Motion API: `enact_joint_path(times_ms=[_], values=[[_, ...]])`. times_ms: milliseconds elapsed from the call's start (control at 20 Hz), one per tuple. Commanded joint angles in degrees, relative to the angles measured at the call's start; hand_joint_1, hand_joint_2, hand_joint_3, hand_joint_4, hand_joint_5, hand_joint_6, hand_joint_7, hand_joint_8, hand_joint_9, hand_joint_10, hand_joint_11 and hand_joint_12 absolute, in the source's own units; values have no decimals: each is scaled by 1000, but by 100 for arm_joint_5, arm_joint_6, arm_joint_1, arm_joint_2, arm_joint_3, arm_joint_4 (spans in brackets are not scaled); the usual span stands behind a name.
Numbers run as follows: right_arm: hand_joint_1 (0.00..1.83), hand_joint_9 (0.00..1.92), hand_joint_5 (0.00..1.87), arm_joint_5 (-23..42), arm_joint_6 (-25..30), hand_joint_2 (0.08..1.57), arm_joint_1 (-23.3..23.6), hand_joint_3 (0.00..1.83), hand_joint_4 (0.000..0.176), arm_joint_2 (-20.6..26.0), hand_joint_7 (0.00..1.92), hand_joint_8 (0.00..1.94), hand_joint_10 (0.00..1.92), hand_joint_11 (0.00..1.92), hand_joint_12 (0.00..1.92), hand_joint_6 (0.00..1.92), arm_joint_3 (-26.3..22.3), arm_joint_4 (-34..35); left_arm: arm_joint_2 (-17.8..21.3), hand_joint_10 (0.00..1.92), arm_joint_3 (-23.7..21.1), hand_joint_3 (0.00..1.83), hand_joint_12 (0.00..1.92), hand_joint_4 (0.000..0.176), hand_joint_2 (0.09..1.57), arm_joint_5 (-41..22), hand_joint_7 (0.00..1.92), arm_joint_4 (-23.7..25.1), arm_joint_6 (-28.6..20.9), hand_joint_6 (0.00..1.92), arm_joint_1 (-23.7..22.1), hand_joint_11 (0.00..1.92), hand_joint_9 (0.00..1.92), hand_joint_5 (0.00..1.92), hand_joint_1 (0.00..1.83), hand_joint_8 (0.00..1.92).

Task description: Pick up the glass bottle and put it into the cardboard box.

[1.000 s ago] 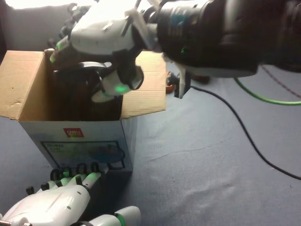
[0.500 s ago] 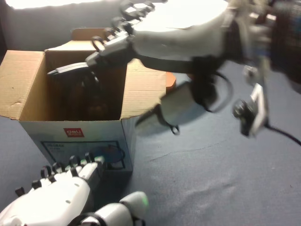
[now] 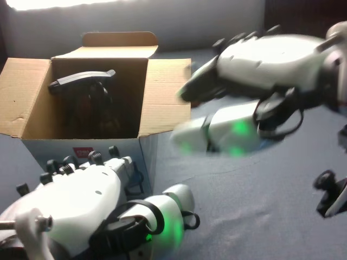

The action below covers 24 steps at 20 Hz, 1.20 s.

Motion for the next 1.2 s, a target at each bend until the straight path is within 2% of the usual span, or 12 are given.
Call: enact_joint_path(times_ms=[0,100,150,200,250,600,650,700,800,850,950,1150], values=[[344,668,741,-258,193,1142,6,2,0,19,861,90,390,98,1441,159,-84,-470,-38,15,-42,0,310,0,1265,-357,474,415,-31,18,-112,4,352,385,0,34],[418,729,843,-388,379,1151,-13,0,0,21,1016,300,926,362,1576,507,-108,-556,-31,187,-107,1,1111,0,1297,-400,673,392,-31,98,-189,0,591,573,0,191],[464,776,834,-425,414,1149,-20,1,0,21,1018,639,1199,525,1701,890,-101,-554,-27,1137,-147,0,1539,0,1316,-401,469,392,-30,392,-238,9,374,606,0,956],[507,800,860,-492,439,1151,-26,1,0,21,1004,951,1424,613,1838,1101,-100,-552,-27,1545,-172,0,1728,0,1326,-401,471,366,-25,900,-304,120,360,512,48,1380],[528,811,882,-598,461,1163,-34,4,0,22,1004,1121,1564,677,1904,1176,-101,-543,-29,1736,-194,2,1882,0,1342,-429,554,247,51,1147,-438,230,442,543,102,1564],[757,1199,1034,-512,138,1375,-67,44,0,29,1174,1805,1921,1171,1921,1637,-165,-244,-28,1921,-104,9,1921,0,1485,-405,1068,62,663,1879,-1101,987,1135,914,575,1918],[907,1213,718,-500,133,1203,-68,303,0,29,1163,1914,1921,1173,1921,1640,-180,-244,-29,1921,-67,5,1921,0,1491,-309,1093,62,825,1913,-1177,1027,1174,932,660,1920],[981,1211,732,-482,129,939,-70,828,0,29,1173,1909,1921,1202,1921,1736,-197,-244,-30,1921,-31,6,1921,0,1496,-211,1098,63,918,1919,-1222,1035,1182,936,678,1921],[1004,1214,766,-451,113,824,-66,1045,0,32,1187,1866,1921,1202,1921,1765,-241,-244,-30,1921,1,5,1921,0,1506,-169,1098,63,940,1920,-1256,1019,1169,928,704,1921],[906,1223,994,-440,106,1035,-58,720,0,32,1188,1893,1921,1205,1921,1752,-254,-245,-24,1921,2,0,1921,0,1493,-169,1087,63,940,1891,-1258,993,1160,927,760,1921],[858,1225,1078,-417,114,1219,-44,392,0,33,1187,1891,1921,1209,1921,1784,-264,-245,12,1921,4,0,1921,0,1481,-108,1080,62,965,1892,-1374,976,1145,950,740,1921],[846,1227,1073,-391,137,1276,-53,266,0,33,1189,1892,1921,1220,1921,1750,-264,-245,15,1921,95,3,1921,0,1493,-26,1096,-94,1302,1921,-1754,996,1149,947,694,1921]])
